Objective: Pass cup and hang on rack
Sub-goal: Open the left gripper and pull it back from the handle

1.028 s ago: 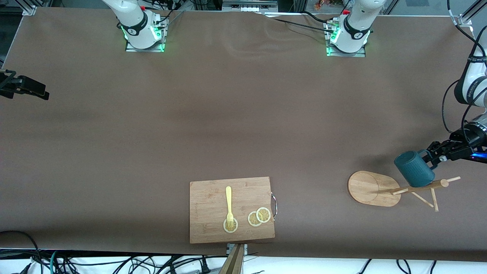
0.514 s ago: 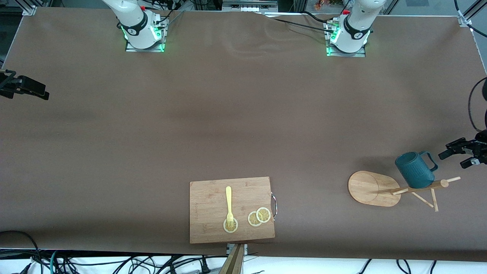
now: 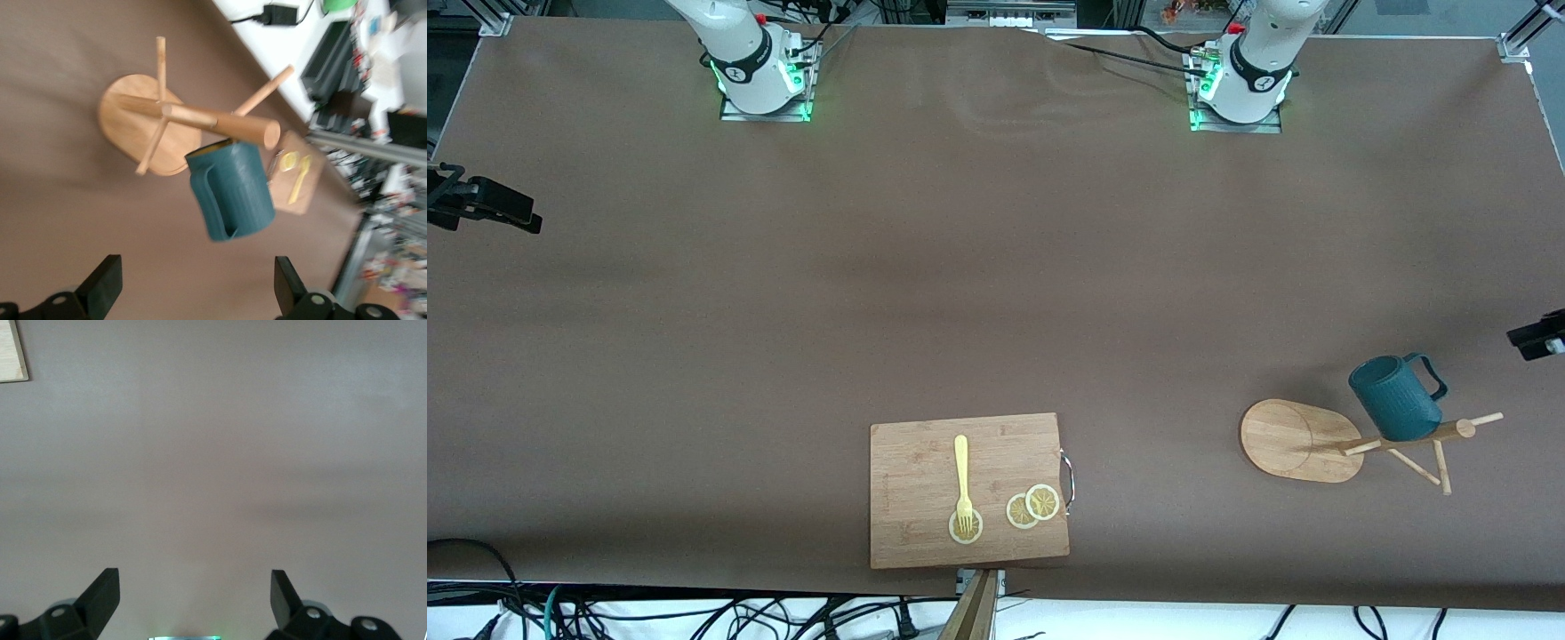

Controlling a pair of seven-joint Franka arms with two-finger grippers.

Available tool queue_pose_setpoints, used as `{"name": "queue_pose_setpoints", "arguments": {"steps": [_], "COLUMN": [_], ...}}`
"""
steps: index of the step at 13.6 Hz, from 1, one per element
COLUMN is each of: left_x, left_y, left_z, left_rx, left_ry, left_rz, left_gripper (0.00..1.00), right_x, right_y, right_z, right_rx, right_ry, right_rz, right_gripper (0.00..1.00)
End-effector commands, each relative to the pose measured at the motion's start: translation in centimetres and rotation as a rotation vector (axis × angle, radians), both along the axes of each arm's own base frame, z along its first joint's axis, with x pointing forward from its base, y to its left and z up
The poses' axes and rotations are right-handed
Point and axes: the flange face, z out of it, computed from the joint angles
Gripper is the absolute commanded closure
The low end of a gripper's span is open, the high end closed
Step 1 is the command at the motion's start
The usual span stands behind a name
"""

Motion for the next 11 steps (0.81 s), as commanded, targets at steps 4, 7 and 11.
{"name": "queue_pose_setpoints", "arguments": {"steps": [4, 7, 11], "left_x": [0.2, -0.3, -0.7], "left_y": [-10.2, -16.5, -24.3], "left_z": [10.8, 13.6, 14.7], "left_rx": [0.514, 0.681, 0.740], "left_ry": [0.019, 0.095, 0.168], "left_rz": [-0.233, -0.244, -0.192], "left_gripper": [0.00, 0.00, 0.00], "right_x": [-0.2, -0.2, -0.2], "right_y": [0.0, -0.1, -0.3], "right_z": [0.3, 0.3, 0.3], "right_rx": [-0.011, -0.013, -0.013], "right_ry": [-0.005, -0.005, -0.005], "right_rz": [0.004, 0.004, 0.004], "right_gripper": [0.00, 0.00, 0.00]}}
